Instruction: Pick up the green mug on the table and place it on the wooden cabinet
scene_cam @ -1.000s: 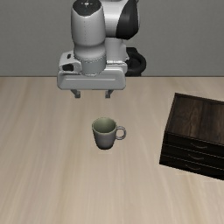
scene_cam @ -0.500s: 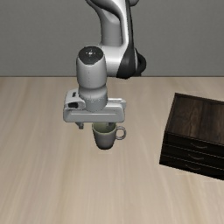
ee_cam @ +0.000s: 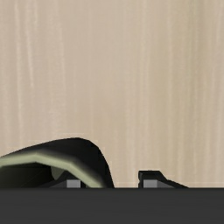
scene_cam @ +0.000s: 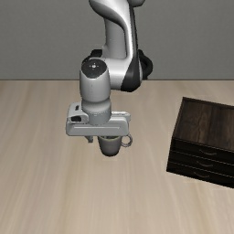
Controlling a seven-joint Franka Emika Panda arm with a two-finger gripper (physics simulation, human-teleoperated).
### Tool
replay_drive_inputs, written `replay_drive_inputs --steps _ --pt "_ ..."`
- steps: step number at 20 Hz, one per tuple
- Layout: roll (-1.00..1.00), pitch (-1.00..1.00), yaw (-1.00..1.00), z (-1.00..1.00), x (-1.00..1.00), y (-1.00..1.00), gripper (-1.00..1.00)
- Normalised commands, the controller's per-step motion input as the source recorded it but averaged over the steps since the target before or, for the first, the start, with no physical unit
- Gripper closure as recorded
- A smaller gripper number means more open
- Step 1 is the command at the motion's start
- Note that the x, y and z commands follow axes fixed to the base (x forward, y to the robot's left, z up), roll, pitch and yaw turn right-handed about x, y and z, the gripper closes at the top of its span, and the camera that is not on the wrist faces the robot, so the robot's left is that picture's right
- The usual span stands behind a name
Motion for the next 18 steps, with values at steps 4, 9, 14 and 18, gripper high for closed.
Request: replay_drive_inputs --steps 4,9,14,18 --pt "0.00 0.00 0.00 0.50 0.00 0.00 1.00" --pt "0.00 0.00 0.00 1.00 0.00 0.00 1.00" --pt "0.00 0.00 0.00 1.00 0.00 0.00 1.00" --pt "0.00 0.00 0.00 1.00 0.00 0.00 1.00"
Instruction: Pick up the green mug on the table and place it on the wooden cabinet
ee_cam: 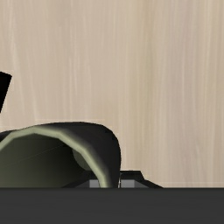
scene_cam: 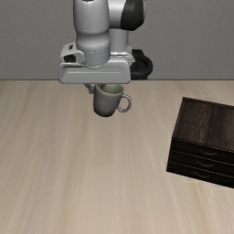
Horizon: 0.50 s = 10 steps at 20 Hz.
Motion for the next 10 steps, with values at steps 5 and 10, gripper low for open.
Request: replay_drive_inputs --steps 5,10 --pt "0.00 0.00 0.00 0.40 0.00 0.60 1.00" --pt "0.00 0.00 0.00 0.00 0.00 1.00 1.00"
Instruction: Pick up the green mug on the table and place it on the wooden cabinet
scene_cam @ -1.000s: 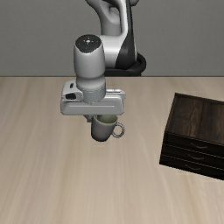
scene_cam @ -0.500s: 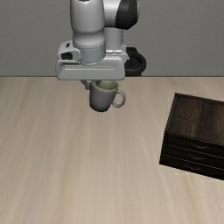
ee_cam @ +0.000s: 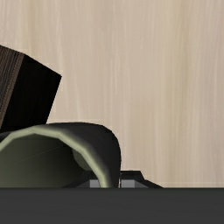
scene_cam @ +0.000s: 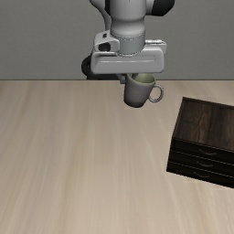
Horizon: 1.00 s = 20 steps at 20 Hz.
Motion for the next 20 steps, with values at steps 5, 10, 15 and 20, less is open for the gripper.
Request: replay_drive_inputs --steps 5,10,15,20 --pt "0.00 0.00 0.00 0.00 0.00 1.00 1.00" --pt "0.00 0.00 0.00 0.00 0.00 1.00 1.00" --pt "0.00 0.00 0.00 0.00 0.00 1.00 1.00" --pt "0.00 0.00 0.00 0.00 -0.40 0.60 1.00"
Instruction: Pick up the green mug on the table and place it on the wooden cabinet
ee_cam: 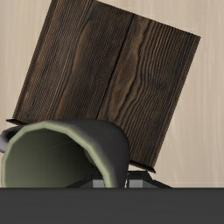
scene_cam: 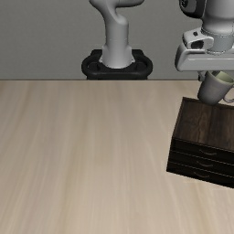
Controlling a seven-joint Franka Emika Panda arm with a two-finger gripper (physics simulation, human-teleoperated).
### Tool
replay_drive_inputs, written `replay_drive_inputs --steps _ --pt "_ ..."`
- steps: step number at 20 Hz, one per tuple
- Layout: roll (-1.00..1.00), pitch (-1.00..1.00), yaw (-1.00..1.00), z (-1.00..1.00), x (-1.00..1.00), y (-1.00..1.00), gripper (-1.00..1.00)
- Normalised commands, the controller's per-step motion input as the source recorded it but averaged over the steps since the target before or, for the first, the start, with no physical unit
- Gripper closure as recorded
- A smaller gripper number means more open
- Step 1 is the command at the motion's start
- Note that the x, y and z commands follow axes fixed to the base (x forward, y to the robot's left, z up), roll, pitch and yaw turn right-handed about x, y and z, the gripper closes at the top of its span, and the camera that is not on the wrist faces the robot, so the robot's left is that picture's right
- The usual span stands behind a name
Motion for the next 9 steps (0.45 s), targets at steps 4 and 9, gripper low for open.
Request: replay_drive_inputs --steps 4,9 --pt "0.00 0.00 0.00 0.00 1.00 0.00 1.00" --pt "0.00 0.00 0.00 -0.40 0.60 0.00 1.00"
